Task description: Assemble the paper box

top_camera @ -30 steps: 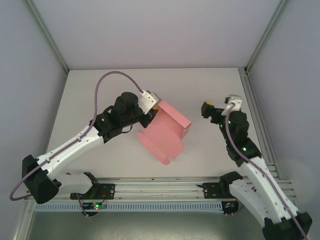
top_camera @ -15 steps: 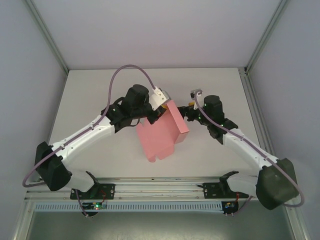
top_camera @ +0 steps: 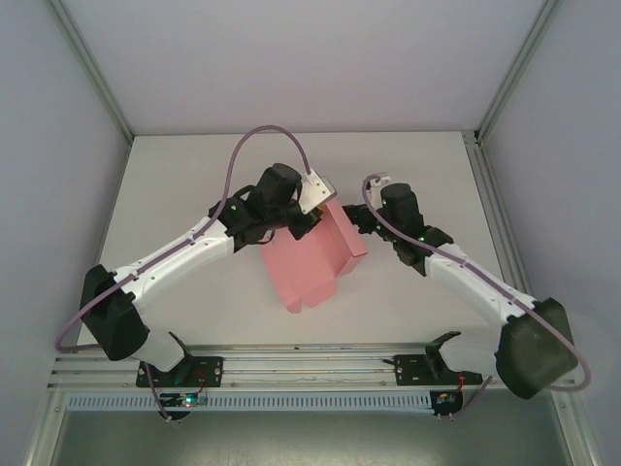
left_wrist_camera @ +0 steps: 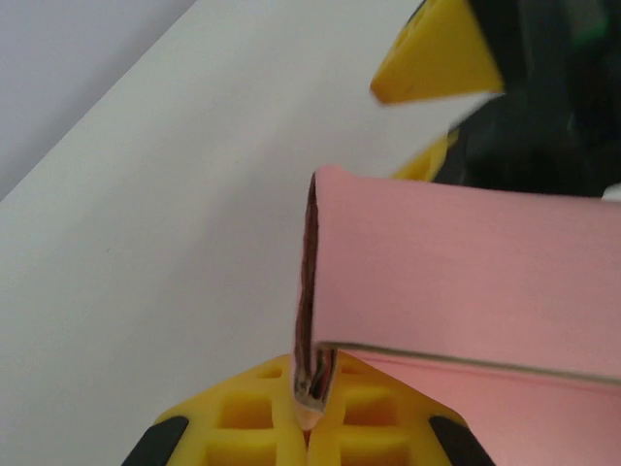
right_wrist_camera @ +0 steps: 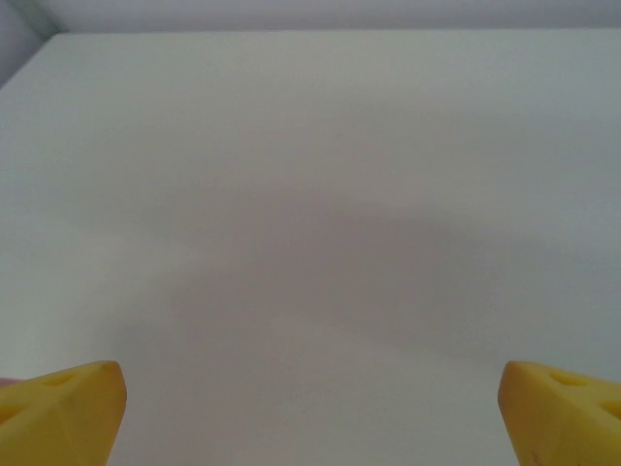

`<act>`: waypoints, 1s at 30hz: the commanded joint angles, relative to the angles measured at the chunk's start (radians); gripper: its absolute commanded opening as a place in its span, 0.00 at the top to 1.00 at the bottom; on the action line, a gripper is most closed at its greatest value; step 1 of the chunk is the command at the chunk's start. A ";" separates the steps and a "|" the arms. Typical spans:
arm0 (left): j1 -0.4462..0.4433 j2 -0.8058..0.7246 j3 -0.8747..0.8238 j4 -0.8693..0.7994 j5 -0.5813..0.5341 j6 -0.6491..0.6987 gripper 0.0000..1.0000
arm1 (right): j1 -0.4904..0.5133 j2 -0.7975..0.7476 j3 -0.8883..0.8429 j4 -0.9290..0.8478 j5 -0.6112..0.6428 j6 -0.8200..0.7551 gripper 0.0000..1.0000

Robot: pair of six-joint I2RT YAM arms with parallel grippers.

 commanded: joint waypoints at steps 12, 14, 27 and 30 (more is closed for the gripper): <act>-0.020 -0.035 -0.062 0.092 0.069 0.077 1.00 | -0.145 -0.161 -0.072 0.235 -0.435 0.137 0.02; -0.020 -0.026 -0.065 0.095 0.078 0.080 1.00 | -0.136 -0.100 -0.048 0.231 -0.512 0.152 0.02; -0.021 0.186 0.072 -0.085 -0.005 0.173 1.00 | -0.142 0.027 -0.149 0.261 -0.407 0.259 0.02; -0.021 0.208 0.093 -0.098 -0.008 0.177 1.00 | -0.139 0.068 -0.156 0.259 -0.423 0.277 0.02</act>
